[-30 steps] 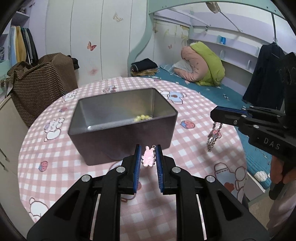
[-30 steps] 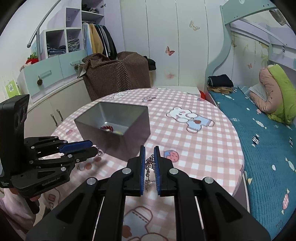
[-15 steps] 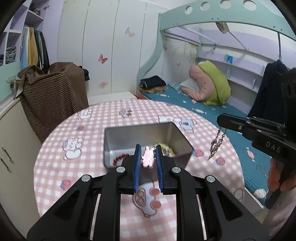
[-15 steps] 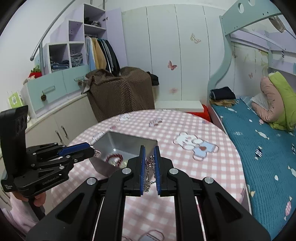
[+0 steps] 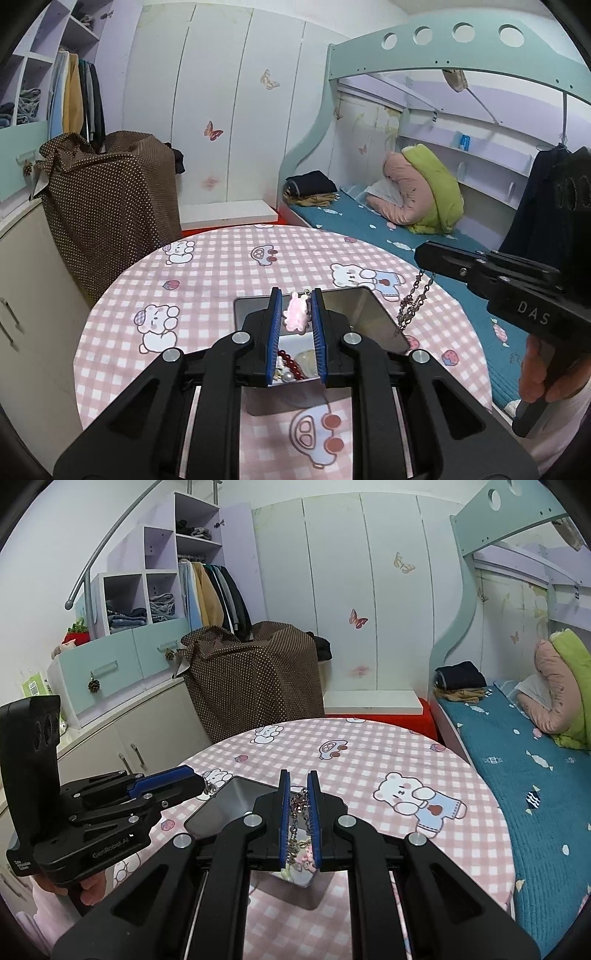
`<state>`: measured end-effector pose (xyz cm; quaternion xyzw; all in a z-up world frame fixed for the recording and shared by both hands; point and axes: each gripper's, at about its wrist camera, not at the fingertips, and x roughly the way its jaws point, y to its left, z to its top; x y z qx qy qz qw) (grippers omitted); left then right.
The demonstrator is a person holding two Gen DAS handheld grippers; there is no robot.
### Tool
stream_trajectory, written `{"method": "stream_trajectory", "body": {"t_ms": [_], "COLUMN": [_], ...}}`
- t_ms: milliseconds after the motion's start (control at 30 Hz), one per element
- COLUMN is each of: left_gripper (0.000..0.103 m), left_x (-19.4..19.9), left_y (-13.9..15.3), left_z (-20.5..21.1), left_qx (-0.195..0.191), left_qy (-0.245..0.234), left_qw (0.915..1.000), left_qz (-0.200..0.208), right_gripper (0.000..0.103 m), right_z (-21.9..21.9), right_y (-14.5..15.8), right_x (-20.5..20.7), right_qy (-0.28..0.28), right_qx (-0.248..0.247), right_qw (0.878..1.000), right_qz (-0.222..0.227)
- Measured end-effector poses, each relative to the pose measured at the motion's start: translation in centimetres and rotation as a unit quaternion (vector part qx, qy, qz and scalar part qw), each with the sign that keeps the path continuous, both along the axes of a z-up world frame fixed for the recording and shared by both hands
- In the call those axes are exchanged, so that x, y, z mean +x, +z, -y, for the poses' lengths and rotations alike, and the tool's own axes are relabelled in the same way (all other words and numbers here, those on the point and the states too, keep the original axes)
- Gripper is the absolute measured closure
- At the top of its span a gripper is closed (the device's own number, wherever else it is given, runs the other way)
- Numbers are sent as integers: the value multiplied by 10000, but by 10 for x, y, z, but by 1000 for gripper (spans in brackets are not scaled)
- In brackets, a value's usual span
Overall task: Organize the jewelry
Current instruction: 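Carry both charms over the box and open both tools to drop them in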
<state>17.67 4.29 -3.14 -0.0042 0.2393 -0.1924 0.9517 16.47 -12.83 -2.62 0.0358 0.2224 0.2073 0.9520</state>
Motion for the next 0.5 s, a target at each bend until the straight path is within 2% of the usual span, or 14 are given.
{"method": "stream_trajectory", "body": {"t_ms": [433,467,500], "left_gripper": [86,83,62], "left_x": [26,27,27], "left_y": [-21,-21,-21], "left_z": [-2,-1,-1], "left_qx": [-52,-41,-17], "left_qy": [-1,-13,-2], "left_qw": [9994,9995,9995], "left_qz": [-331,-327,-323], "right_gripper": [91,89,78], "right_z": [-13,-12,-12], "right_y": [-23,-23,-23], "right_x": [27,27,28], "right_qy": [47,37,14], "right_qx": [-76,-74,-70], "right_qw": [9990,9990,9989], "right_qz": [-434,-449,-464]}}
